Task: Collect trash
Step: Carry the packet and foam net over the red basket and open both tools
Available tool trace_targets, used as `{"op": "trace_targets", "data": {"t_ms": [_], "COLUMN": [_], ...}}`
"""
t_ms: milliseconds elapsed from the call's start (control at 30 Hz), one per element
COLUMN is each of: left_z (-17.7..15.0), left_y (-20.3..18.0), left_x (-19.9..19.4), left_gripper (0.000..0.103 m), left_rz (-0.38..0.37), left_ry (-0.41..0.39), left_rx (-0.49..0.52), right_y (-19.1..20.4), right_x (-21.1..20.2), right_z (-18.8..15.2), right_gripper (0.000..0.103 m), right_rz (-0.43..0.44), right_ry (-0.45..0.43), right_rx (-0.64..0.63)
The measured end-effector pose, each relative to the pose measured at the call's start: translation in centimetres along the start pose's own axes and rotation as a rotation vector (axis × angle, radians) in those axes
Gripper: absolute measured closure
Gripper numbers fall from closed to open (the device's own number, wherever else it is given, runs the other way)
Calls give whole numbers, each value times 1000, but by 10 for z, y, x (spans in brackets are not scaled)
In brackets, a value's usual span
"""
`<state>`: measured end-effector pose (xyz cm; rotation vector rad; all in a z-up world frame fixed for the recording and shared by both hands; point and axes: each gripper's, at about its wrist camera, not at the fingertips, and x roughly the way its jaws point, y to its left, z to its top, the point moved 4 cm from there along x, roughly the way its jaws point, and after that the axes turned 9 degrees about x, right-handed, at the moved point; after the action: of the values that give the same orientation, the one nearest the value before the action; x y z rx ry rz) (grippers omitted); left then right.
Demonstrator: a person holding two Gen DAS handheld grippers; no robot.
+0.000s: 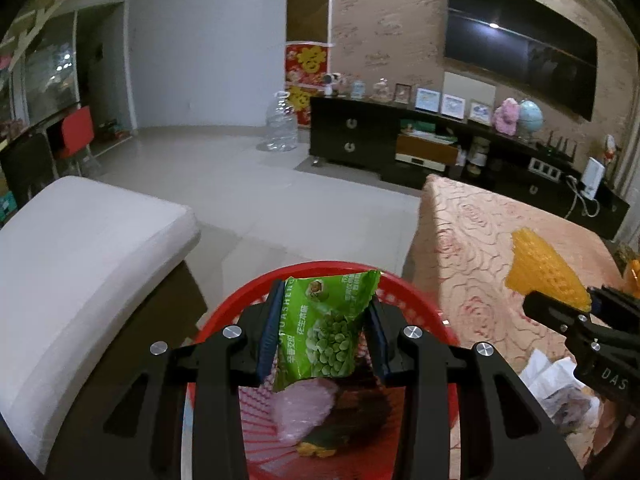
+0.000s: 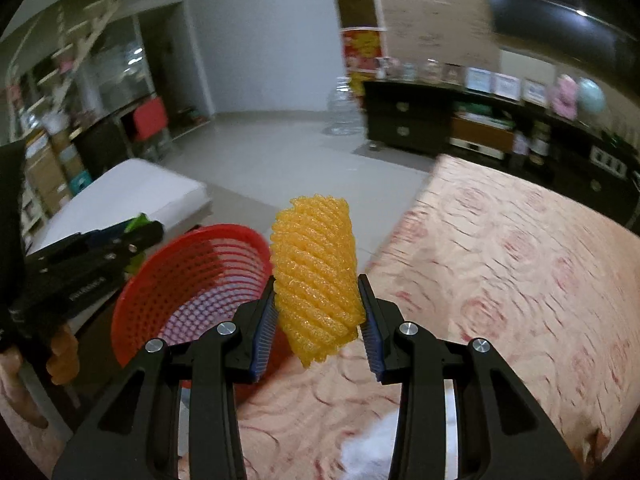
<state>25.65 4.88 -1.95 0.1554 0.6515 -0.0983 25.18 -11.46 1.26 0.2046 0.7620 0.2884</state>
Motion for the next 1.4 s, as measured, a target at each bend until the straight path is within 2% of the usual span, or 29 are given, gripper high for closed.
{"op": "trace_targets", "data": {"t_ms": [367,600,633,733,867,1067,1267,1400], "left_z": [-14,-21,-22,-24,-24,-23,-19,-17], "left_y": [29,33,33,35,38,37,39,38], "left_x": [14,24,24,25,23,19,13,10], "left_gripper": [67,67,67,65,51,34,26,25], "left_rz": [36,17,14,6,4,6,52,60], "left_ry": [63,102,106,111,106,95,68,51], "left_rx": [-24,-32,-33,-35,-55,-62,-54,-52], "right_y": [40,58,61,64,63,58,53,50], "right_x": [37,53,55,59,57,53,50,49], "right_z": [-2,-11,-13,-16,-16,-17,-15,-14], "right_gripper": [66,65,64,51,42,39,39,38], "right_rz": [87,120,122,127,119,110,102,92], "right_ry": [56,102,109,120,108,101,91,83], "right_rx": [-62,-90,-94,-93,-91,-72,-64,-62]}}
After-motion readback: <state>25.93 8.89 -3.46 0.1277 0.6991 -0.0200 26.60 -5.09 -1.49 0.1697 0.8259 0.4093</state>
